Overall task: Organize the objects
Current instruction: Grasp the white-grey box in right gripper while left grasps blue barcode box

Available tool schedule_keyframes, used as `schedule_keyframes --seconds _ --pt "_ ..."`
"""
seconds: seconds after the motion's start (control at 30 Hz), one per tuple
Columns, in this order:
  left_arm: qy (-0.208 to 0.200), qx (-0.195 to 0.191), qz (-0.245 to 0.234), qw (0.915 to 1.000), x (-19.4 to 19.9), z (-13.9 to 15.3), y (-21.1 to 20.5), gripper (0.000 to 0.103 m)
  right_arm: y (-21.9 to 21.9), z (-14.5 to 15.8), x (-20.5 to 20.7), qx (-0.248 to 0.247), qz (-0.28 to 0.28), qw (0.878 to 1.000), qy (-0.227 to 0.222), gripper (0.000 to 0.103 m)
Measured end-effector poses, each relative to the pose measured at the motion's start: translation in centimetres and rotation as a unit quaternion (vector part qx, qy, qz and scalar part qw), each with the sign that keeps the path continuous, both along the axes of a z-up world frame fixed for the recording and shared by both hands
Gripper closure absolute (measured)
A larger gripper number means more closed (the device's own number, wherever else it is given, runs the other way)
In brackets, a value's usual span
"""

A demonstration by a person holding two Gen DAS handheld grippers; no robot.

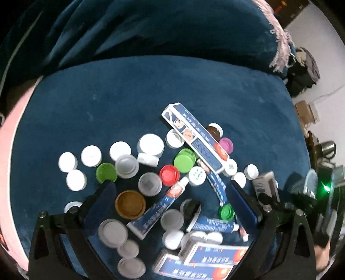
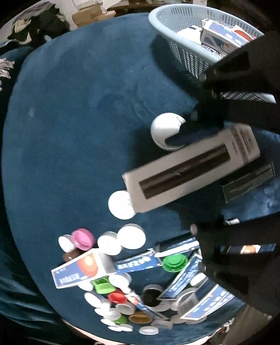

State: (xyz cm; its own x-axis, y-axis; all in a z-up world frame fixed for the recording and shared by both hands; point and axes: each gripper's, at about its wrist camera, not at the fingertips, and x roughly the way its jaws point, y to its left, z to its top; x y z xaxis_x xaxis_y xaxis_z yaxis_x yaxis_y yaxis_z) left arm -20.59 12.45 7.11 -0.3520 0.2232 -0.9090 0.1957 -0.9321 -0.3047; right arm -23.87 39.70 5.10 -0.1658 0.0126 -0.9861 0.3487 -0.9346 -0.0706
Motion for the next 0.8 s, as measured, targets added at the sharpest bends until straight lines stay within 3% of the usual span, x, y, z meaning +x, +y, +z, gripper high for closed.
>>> schedule_keyframes --seconds 0.2,0.37,0.57,0.6,0.63,0.67,0.8 --pt "0.001 0.013 0.049 0.9987 -2.8 -2.0 0.9 0.001 0.7 3.1 -0.1 -0.075 -0.035 0.995 0.048 0.062" --pt "-0.001 0.038 0.082 0.9959 -5.4 -3.8 2.4 0.003 1.2 2.5 -0.2 -0.098 -0.053 0.993 0.039 0.062" --pt "-0.003 0.035 0.079 0.9962 -6.3 -5.3 4.3 0.025 1.1 2.1 -0.8 -0.103 -0.045 0.993 0.037 0.062" --pt "-0.006 0.032 0.072 0.9969 -6.5 -5.6 4.6 0.039 1.2 2.1 -0.9 -0.103 -0.045 0.993 0.036 0.062" --pt "-0.005 0.028 0.063 0.9976 -6.5 -5.8 4.9 0.061 1.1 2.0 -0.8 -0.105 -0.045 0.993 0.035 0.062" --pt "0.0 0.037 0.053 0.9979 -6.5 -5.7 5.0 0.067 1.2 2.1 -0.8 -0.106 -0.044 0.993 0.033 0.062" --pt "0.002 0.047 0.046 0.9978 -5.8 -5.3 4.8 0.068 0.9 1.6 -1.2 -0.108 -0.048 0.993 0.026 0.061"
